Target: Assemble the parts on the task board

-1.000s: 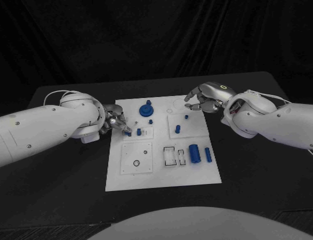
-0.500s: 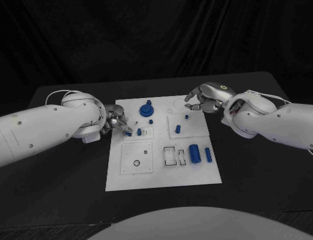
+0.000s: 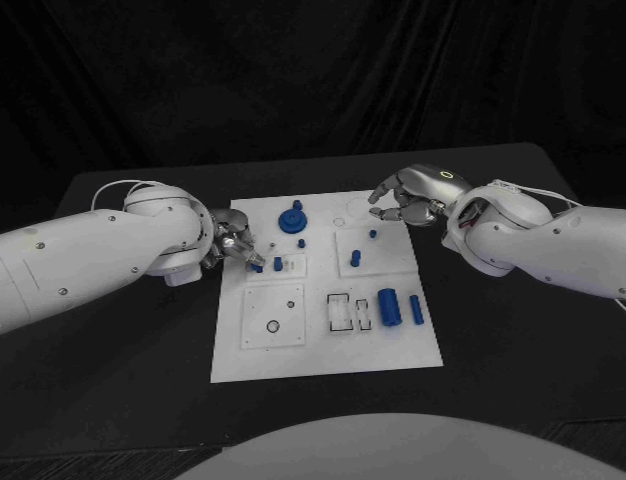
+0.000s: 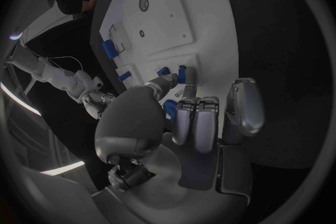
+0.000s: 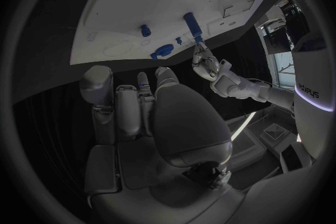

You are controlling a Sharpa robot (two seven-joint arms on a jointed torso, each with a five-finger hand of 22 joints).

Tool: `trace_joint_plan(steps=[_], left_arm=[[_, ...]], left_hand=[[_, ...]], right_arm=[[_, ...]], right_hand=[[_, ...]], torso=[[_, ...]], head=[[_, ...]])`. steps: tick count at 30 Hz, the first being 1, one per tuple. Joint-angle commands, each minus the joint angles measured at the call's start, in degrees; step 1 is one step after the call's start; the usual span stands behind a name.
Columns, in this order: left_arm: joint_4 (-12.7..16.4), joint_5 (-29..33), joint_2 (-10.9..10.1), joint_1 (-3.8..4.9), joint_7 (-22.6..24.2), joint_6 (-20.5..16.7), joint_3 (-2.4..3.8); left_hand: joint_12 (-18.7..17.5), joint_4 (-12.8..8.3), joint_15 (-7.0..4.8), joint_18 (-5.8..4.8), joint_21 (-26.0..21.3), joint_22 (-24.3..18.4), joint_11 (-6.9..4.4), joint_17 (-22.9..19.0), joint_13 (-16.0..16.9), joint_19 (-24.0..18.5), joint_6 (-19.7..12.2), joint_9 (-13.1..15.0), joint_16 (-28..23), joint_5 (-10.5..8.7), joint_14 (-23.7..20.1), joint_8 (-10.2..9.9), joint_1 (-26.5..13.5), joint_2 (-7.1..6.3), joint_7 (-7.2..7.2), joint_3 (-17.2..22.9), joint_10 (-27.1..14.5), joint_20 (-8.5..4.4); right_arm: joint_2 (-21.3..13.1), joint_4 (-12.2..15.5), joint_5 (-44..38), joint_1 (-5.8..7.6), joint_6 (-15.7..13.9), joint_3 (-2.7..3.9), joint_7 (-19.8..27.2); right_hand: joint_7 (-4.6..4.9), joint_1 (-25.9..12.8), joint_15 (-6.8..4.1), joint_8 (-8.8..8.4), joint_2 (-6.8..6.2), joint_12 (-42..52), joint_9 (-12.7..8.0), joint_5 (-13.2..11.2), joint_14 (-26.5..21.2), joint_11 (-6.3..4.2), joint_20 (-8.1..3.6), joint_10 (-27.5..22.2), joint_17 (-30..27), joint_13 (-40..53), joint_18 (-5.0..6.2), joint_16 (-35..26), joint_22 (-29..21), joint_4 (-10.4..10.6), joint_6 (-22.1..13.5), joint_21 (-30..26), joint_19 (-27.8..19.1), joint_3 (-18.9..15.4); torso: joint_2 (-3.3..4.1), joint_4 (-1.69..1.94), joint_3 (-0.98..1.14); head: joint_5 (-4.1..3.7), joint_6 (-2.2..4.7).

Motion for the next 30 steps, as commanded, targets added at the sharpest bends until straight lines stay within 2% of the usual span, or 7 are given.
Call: trace_joint_plan(steps=[1, 5, 6, 9, 14, 23, 30], left_arm=[[0.02, 0.04, 0.13, -0.12, 0.29, 0.61, 0.01], [0.01, 0.04, 0.09, -0.13, 0.32, 0.64, 0.01], [0.01, 0.04, 0.07, -0.13, 0.32, 0.66, 0.01], [0.0, 0.04, 0.02, -0.14, 0.31, 0.71, 0.01], [-0.02, 0.04, -0.04, -0.15, 0.22, 0.85, 0.01], [-0.2, 0.04, -0.17, -0.16, -0.23, 1.39, 0.01], [-0.25, 0.04, -0.36, -0.17, -0.48, 1.88, 0.01]], left_hand=[[0.16, 1.06, 0.0, 0.7, -0.3, 9.48, -0.11, 15.08, 15.09, -0.13, -0.11, -0.06, 0.15, -4.22, 5.95, 0.23, -1.86, 0.24, -0.22, -0.43, 5.97, 0.05], [0.16, 4.93, 0.23, 0.75, -0.66, 9.41, 0.2, 15.08, 15.09, -0.28, 0.08, -0.6, 0.15, -9.91, 5.95, -0.18, -5.57, 0.47, 0.11, -4.51, 5.97, 0.25], [0.16, 4.93, 0.23, 0.75, -0.66, 9.41, 0.2, 15.08, 15.09, -0.28, 0.08, -0.6, 0.15, -9.91, 5.95, -0.18, -5.57, 0.47, 0.11, -4.51, 5.97, 0.25], [0.16, 8.77, 0.45, 0.75, -0.7, 9.42, 0.45, 15.08, 15.09, -0.28, 0.29, -1.17, 0.15, -12.67, 5.95, -0.63, -8.75, 0.66, 0.33, -8.36, 5.97, 0.45], [0.16, 11.17, 0.46, 0.75, -0.65, 9.45, 0.46, 15.08, 15.09, -0.22, 0.6, -1.33, 0.15, -14.01, 5.95, -0.73, -9.89, 1.29, 0.3, -11.0, 5.97, 0.5], [0.16, 11.03, 0.38, 0.75, -0.61, 9.47, 0.33, 15.08, 15.09, -0.19, 0.84, -0.25, 0.15, -13.12, 5.95, 0.1, -8.78, 1.6, 0.08, -11.78, 5.97, 0.46], [0.16, 10.27, 0.22, 0.78, -0.77, 9.43, 0.15, 15.08, 15.09, -0.26, -0.2, 2.55, 0.15, -8.13, 5.95, 1.56, -6.17, 2.35, -0.12, -12.72, 5.97, 0.3]], right_arm=[[-0.08, 0.05, -0.14, -0.14, 0.3, 0.04, -1.08], [-0.04, -0.02, -0.14, -0.14, 0.3, 0.04, -1.08], [-0.02, -0.04, -0.14, -0.14, 0.3, 0.04, -1.08], [0.03, -0.07, -0.14, -0.14, 0.3, 0.04, -1.07], [0.04, -0.1, -0.14, -0.15, 0.3, 0.04, -1.07], [0.06, -0.13, -0.14, -0.2, 0.32, 0.04, -1.05], [0.09, -0.15, -0.14, -0.24, 0.32, 0.04, -1.03]], right_hand=[[-0.14, 0.99, -0.31, -0.21, 0.26, -0.35, -0.07, 0.37, 1.2, -1.34, -0.01, 0.77, 0.27, -6.91, 0.84, -0.21, 6.05, 0.02, 0.43, -0.18, -0.38, 0.2], [-0.14, 0.99, -0.31, -0.21, 0.26, -0.35, -0.07, 0.37, 1.2, -1.34, -0.01, 0.77, 0.27, -6.91, 0.84, -0.21, 6.05, 0.02, 0.43, -0.18, -0.38, 0.2], [-0.14, 0.99, -0.31, -0.21, 0.26, -0.35, -0.07, 0.37, 1.2, -1.34, -0.01, 0.77, 0.27, -6.91, 0.84, -0.21, 6.05, 0.02, 0.43, -0.18, -0.38, 0.2], [-0.13, 1.05, -0.31, -0.21, 0.26, -0.32, -0.08, 0.38, 1.2, -1.34, -0.01, 0.79, 0.29, -6.88, 0.84, -0.18, 6.05, 0.0, 0.45, -0.23, -0.4, 0.27], [-0.13, 1.05, -0.31, -0.21, 0.26, -0.32, -0.08, 0.38, 1.2, -1.34, -0.01, 0.79, 0.29, -6.88, 0.84, -0.18, 6.05, 0.0, 0.45, -0.23, -0.4, 0.27], [-0.13, 1.11, -0.3, -0.21, 0.25, -0.37, -0.08, 0.39, 1.18, -1.33, 0.0, 0.74, 0.25, -6.93, 0.85, -0.24, 6.04, -0.02, 0.48, -0.27, -0.41, 0.33], [-0.12, 1.15, -0.3, -0.22, 0.23, -0.38, -0.08, 0.39, 1.16, -1.33, 0.0, 0.74, 0.2, -6.93, 0.86, -0.29, 6.02, -0.03, 0.49, -0.35, -0.43, 0.36]], torso=[[0.01, 0.01, 0.0], [0.01, -0.01, 0.0], [0.01, -0.01, 0.0], [0.0, 0.0, 0.0], [0.0, 0.01, 0.0], [0.01, 0.0, -0.02], [-0.02, 0.01, 0.0]], head=[[0.07, -0.01], [0.08, -0.01], [0.07, -0.01], [0.06, -0.01], [0.11, -0.01], [0.17, -0.01], [0.15, -0.01]])
